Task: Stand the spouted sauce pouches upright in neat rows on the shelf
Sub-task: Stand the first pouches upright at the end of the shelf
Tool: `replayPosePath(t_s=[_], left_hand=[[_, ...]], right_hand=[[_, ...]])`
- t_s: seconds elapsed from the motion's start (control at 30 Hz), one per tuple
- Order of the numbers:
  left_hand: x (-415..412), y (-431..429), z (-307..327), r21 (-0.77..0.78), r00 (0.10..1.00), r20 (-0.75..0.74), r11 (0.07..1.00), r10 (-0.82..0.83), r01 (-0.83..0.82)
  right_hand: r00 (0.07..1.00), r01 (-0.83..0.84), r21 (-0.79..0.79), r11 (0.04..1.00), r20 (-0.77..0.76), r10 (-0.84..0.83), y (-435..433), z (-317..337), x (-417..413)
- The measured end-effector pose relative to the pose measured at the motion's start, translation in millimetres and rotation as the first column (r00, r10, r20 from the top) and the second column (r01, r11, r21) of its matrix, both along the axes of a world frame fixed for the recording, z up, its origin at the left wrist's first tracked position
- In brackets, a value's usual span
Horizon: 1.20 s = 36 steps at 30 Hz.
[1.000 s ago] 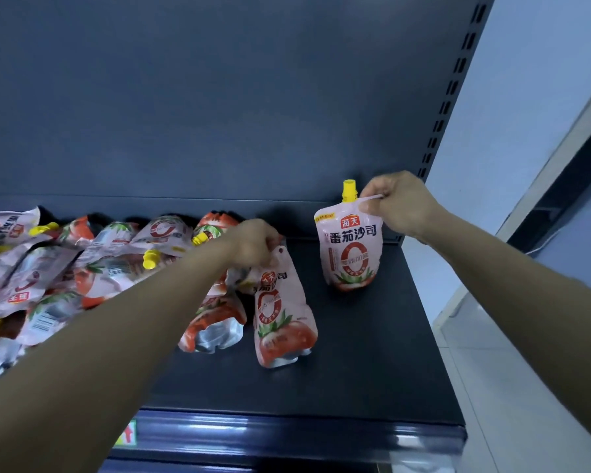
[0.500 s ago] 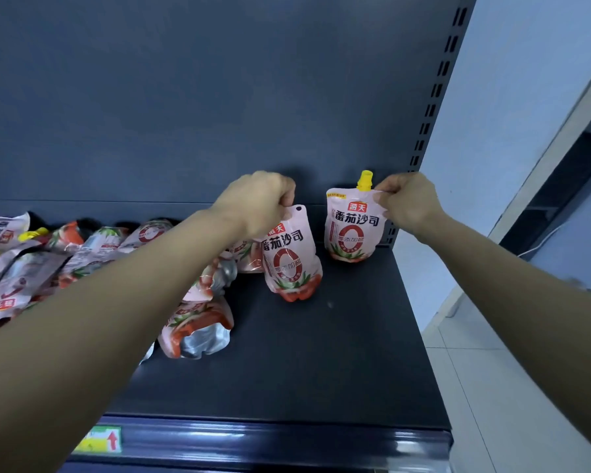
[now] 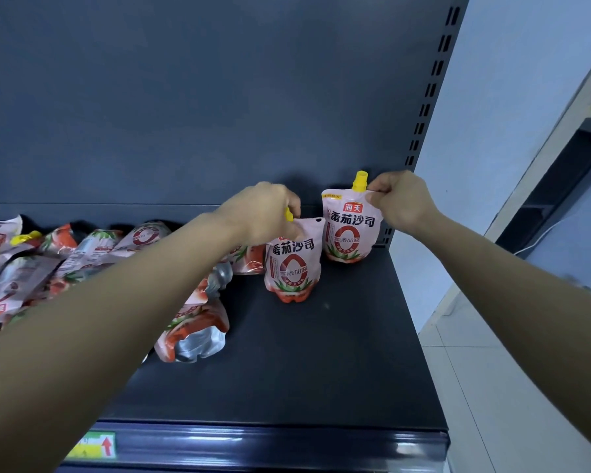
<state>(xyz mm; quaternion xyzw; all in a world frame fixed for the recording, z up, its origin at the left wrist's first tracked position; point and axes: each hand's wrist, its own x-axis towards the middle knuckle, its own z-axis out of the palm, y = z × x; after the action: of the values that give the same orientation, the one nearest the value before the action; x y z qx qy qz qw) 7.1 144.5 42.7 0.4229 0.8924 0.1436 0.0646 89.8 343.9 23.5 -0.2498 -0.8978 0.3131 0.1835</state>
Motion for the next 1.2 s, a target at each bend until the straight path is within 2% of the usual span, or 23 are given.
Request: replayPosePath(t_s=[0.1,0.3,0.57,0.8,1.03,1.2], left_hand=[[-4,-10,-4,-0.008,0.998,0.057,1.0,-0.014,0.015],[-10,-17,-4,0.078,0.984,0.177,0.996,0.039,-0.053],[-7,-14,-3,0.113,0.977,0.205,0.99,0.064,-0.088],[12,-4,-2,0.135,0.973,0.233,0.99,-0.002,-0.03],[41,6,-5,0.201,0.894,0.429,0.978,-0.131,0.047],[46,2,-5,0.202,0.899,0.417,0.978,-0.133,0.051]], right_hand=[[1.0,-0.002,0.036,0.999,0.014,0.001,-1,-1,-2],[0.999,-0.001,0.105,0.995,0.037,-0.003,-2,0,-4],[0.999,-0.005,0.128,0.992,0.046,-0.001,-2,8,0],[0.999,-0.019,0.093,0.995,0.046,0.014,1,14,8],[0.994,-0.065,0.144,0.987,0.091,0.053,-2,15,14],[0.988,-0.097,0.166,0.981,0.138,0.074,-3,16,16]])
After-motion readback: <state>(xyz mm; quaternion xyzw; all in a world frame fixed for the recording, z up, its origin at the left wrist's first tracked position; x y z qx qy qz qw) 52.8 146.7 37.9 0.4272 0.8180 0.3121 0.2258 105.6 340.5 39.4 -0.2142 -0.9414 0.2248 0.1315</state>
